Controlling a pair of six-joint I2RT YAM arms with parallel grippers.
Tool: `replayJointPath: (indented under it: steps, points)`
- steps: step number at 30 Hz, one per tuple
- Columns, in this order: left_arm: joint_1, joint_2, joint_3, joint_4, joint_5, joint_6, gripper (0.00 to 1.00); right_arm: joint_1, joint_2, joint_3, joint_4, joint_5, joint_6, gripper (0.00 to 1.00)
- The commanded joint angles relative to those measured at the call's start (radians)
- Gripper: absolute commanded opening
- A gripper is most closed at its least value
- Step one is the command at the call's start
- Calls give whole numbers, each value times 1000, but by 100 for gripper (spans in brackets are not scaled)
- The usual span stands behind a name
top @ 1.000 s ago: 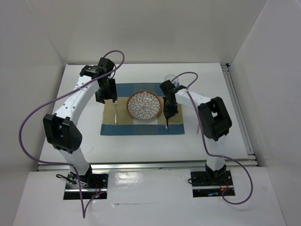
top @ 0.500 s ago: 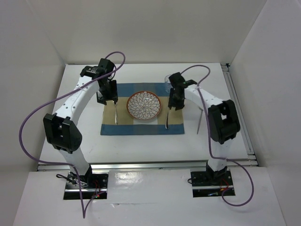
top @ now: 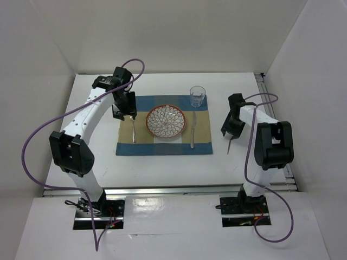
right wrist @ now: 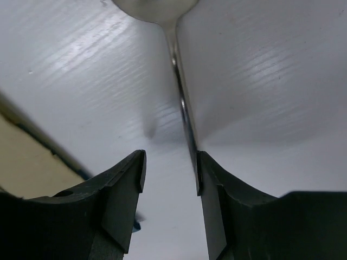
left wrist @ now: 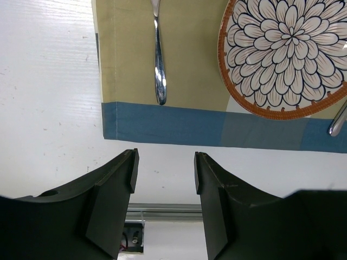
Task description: Set the dinner table for one person
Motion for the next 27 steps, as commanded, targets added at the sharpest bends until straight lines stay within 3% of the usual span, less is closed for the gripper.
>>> replayJointPath:
  steps: [1,11,16,19,24,27]
  points:
    - [2,-30,-1,8,2,26,62,-28,17,-20,84,-17,-26,53]
    - [2,-21,-1,8,2,26,62,-58,38,-74,167,-36,-48,51]
    - [2,-21,-1,8,11,26,62,-69,63,-115,274,-67,-97,26]
    - [2,-21,9,8,11,17,62,-51,20,-125,270,-76,-97,0]
    - [2,-42,9,-1,-1,8,62,126,-81,-116,198,39,-109,0]
    - [2,-54,9,-1,-25,-10,62,188,-94,-62,147,26,-100,0]
